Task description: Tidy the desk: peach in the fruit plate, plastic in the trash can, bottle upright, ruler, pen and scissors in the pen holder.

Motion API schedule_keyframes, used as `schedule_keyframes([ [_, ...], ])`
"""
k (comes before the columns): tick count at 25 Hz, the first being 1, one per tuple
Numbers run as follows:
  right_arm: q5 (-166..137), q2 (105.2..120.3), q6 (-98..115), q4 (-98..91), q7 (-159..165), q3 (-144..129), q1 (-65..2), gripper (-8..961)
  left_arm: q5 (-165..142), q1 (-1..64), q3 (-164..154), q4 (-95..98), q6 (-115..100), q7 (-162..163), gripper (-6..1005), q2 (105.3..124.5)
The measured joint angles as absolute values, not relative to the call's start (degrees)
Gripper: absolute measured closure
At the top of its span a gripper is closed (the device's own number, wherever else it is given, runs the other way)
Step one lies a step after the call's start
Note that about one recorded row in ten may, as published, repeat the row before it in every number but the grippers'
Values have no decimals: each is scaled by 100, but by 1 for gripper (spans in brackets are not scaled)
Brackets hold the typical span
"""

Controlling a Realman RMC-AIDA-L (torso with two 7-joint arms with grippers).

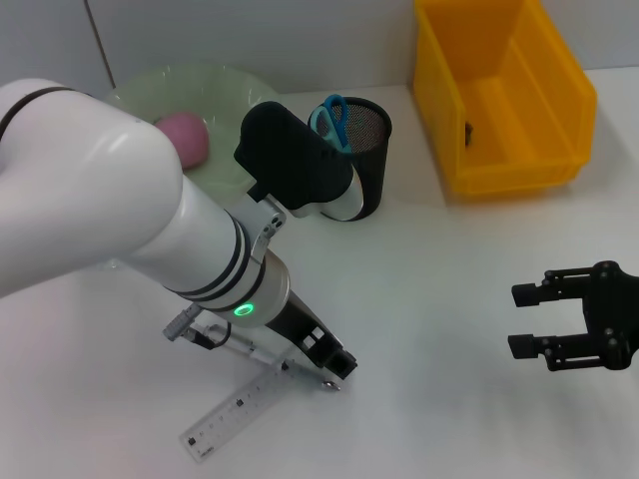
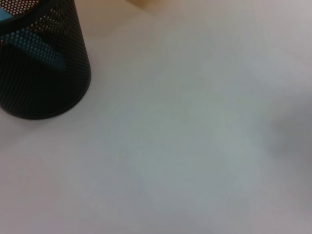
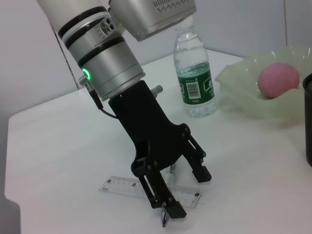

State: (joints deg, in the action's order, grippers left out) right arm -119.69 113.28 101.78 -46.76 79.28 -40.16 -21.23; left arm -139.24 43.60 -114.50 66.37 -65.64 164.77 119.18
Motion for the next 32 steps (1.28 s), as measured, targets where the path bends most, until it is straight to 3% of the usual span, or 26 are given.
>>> schedule_keyframes([
  [6, -11967, 11356, 10177, -4676, 7928, -4016, -2133, 277, -13923, 4360, -11464, 6616, -6550, 16467, 175, 11918],
  [9, -11961, 11362, 10177, -4676, 7928, -4016, -2135, 277, -13923, 4360, -11470, 6589, -6544, 16460, 329, 11918],
  [20, -11934, 11380, 10185, -4652, 7928, -4017, -2175, 277, -13981, 4359, -11498, 6569, -6528, 16449, 348, 11918],
  [25, -11934, 11381, 10187, -4649, 7928, -4016, -2180, 277, -13984, 4347, -11543, 6559, -6503, 16432, 409, 11918],
  [30, -11934, 11381, 10187, -4650, 7928, -4016, -2188, 277, -13985, 4334, -11560, 6646, -6507, 16428, 590, 11918],
  [32, -11934, 11381, 10187, -4650, 7928, -4016, -2192, 277, -13984, 4324, -11521, 6712, -6551, 16427, 597, 11918],
])
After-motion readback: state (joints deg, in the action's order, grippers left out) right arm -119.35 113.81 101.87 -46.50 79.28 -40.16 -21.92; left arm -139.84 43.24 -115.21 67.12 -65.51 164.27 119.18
